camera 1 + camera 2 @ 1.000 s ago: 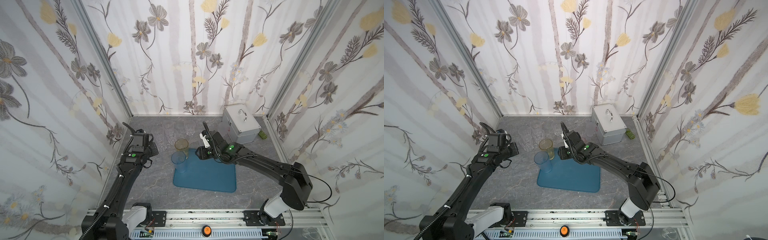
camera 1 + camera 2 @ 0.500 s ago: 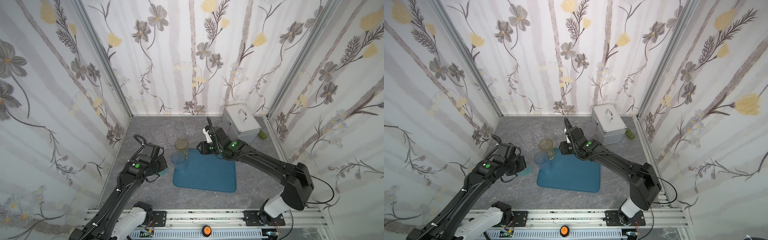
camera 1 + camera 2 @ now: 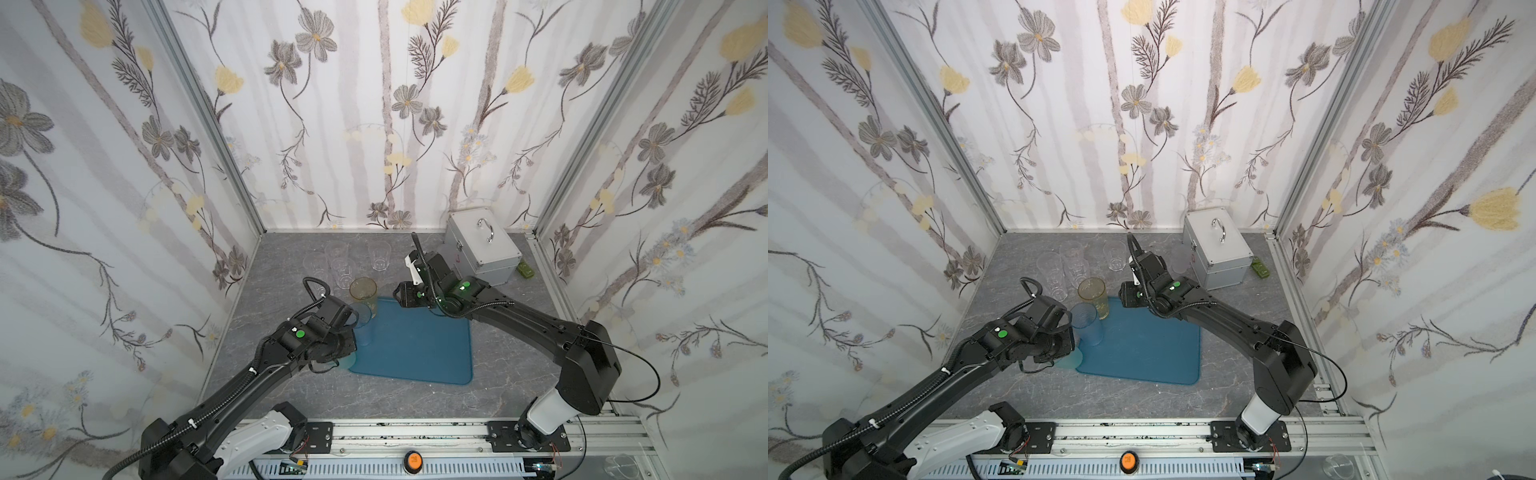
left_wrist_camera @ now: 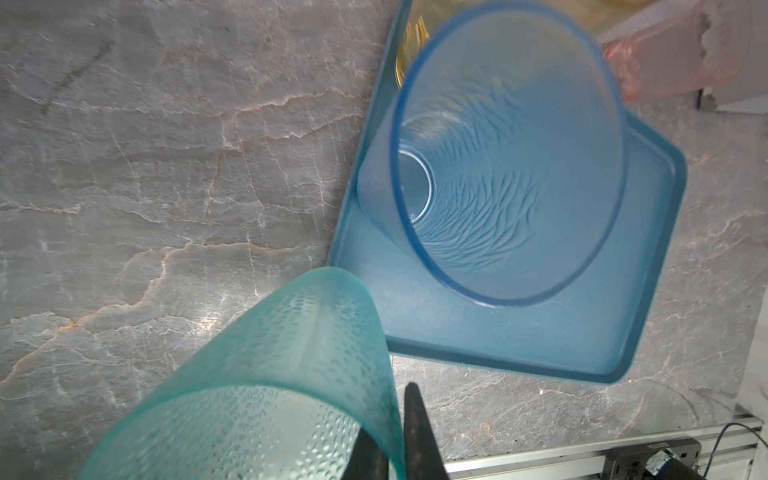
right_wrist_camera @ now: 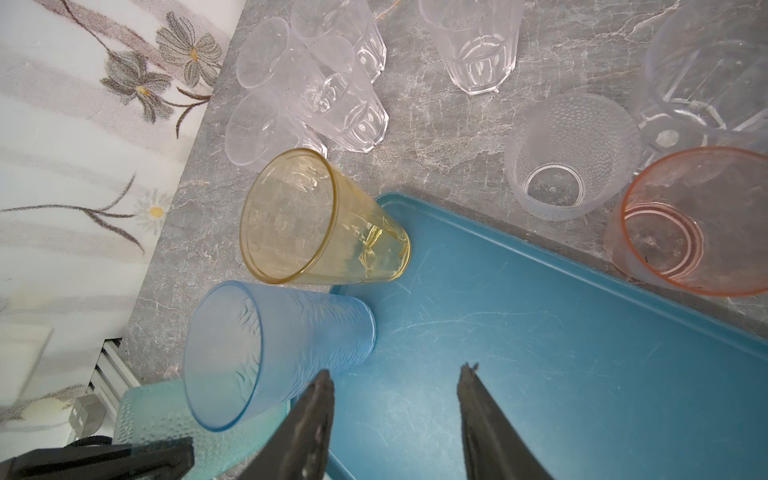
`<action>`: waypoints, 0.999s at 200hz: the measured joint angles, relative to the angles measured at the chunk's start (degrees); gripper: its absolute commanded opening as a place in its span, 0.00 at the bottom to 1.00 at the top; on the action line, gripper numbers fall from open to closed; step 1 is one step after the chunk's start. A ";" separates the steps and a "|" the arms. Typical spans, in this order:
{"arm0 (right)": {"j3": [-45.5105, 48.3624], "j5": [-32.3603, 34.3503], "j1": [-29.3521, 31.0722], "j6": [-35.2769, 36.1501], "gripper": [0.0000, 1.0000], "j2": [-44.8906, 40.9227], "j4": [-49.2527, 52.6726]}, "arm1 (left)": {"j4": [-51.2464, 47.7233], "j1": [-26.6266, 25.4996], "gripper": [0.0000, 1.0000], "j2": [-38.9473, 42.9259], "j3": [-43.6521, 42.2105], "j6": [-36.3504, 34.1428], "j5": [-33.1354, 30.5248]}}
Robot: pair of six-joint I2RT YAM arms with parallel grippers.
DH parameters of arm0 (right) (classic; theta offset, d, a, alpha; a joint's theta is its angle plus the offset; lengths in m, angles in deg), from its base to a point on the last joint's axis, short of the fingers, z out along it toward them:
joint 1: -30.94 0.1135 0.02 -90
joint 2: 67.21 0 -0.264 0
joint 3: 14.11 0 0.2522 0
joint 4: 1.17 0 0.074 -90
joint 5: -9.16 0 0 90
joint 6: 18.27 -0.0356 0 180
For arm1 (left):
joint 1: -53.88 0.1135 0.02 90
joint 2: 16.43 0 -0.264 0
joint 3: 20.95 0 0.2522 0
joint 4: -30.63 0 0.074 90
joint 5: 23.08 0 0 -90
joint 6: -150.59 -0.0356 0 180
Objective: Place the glasses into the tray
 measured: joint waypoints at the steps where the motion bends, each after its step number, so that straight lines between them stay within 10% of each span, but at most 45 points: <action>1: 0.07 0.00 0.00 0.00 0.49 0.00 -0.04 | 0.00 -0.15 0.00 -0.24 0.02 0.00 -0.02; 120: 6.47 1.77 -0.20 -0.85 0.50 -3.54 -0.55 | 1.66 -6.27 0.01 -13.77 7.34 -1.81 -2.10; 200: 14.40 2.49 -5.64 -0.44 0.50 -10.10 -1.09 | 1.77 -6.78 0.33 -15.89 6.34 -4.55 -2.64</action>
